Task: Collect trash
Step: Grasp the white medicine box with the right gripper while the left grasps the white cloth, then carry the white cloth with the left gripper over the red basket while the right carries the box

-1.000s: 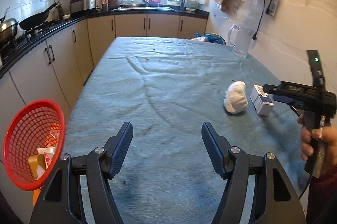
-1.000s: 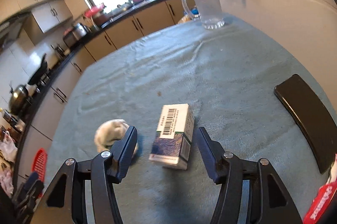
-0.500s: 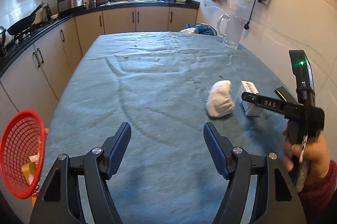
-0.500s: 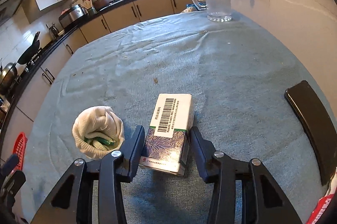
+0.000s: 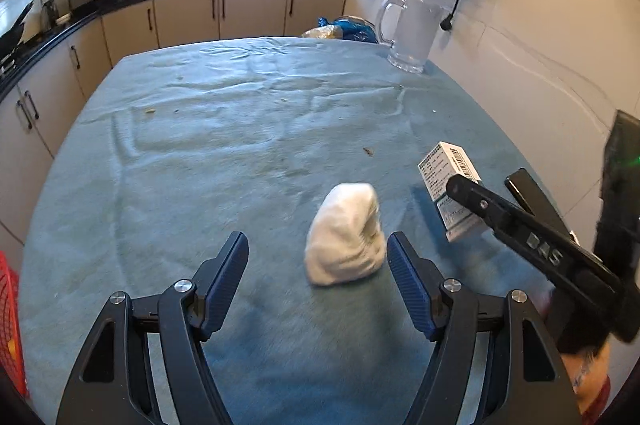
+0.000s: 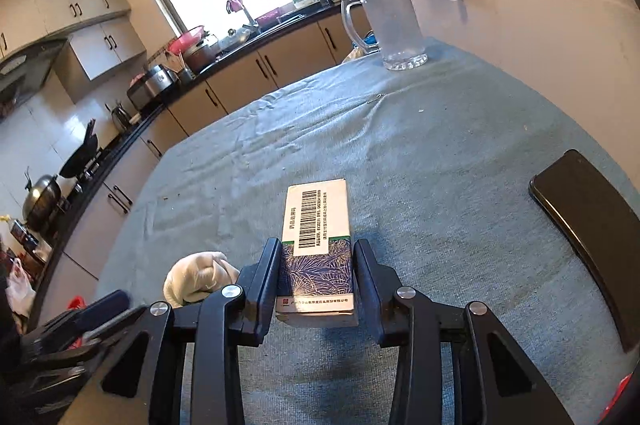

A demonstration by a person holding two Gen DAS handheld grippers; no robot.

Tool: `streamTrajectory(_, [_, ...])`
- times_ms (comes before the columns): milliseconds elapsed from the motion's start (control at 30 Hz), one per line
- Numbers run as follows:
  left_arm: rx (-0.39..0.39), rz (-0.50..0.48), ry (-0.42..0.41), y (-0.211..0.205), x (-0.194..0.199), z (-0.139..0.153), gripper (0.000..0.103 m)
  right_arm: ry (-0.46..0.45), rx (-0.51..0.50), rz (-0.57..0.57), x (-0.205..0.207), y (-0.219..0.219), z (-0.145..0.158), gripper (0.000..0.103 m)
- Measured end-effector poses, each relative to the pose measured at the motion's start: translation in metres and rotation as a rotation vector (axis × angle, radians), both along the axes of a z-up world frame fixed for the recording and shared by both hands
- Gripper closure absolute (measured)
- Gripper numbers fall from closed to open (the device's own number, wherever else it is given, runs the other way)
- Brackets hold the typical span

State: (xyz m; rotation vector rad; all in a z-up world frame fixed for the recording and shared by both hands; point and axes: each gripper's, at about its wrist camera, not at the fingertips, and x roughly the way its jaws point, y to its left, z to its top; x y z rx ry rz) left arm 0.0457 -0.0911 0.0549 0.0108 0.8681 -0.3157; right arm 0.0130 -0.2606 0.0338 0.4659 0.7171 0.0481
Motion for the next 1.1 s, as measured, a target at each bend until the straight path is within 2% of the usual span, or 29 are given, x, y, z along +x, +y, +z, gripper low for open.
streamTrajectory(67, [0.020,-0.003,0.010,-0.008,0.008,-0.006,0.033,-0.004,0.012,0.006,0.000,0.001,0.000,0.063])
streamTrajectory(133, [0.021,-0.008,0.024,-0.012,0.014,-0.012,0.043,-0.007,0.015,0.012,0.000,0.001,0.000,0.063])
streamTrajectory(200, [0.021,-0.026,0.062,-0.016,0.019,-0.021,0.064,-0.008,0.022,0.021,0.001,0.000,-0.001,0.063])
streamTrajectory(267, [0.008,-0.039,0.076,-0.016,0.020,-0.025,0.069,-0.008,0.023,0.031,0.002,0.001,-0.002,0.063])
streamTrajectory(400, [0.008,-0.050,0.051,-0.015,0.012,-0.025,0.078,-0.017,0.003,0.063,0.003,0.009,0.000,0.063])
streamTrajectory(567, [0.006,-0.019,0.007,0.002,-0.002,-0.020,0.079,-0.046,-0.030,0.099,0.002,0.018,0.004,0.063])
streamTrajectory(833, [0.004,0.081,-0.087,0.049,-0.027,-0.002,0.079,-0.094,-0.094,0.176,-0.004,0.039,0.010,0.063])
streamTrajectory(1100, [-0.010,0.137,-0.119,0.082,-0.042,0.002,0.079,-0.121,-0.171,0.232,-0.007,0.057,0.011,0.063])
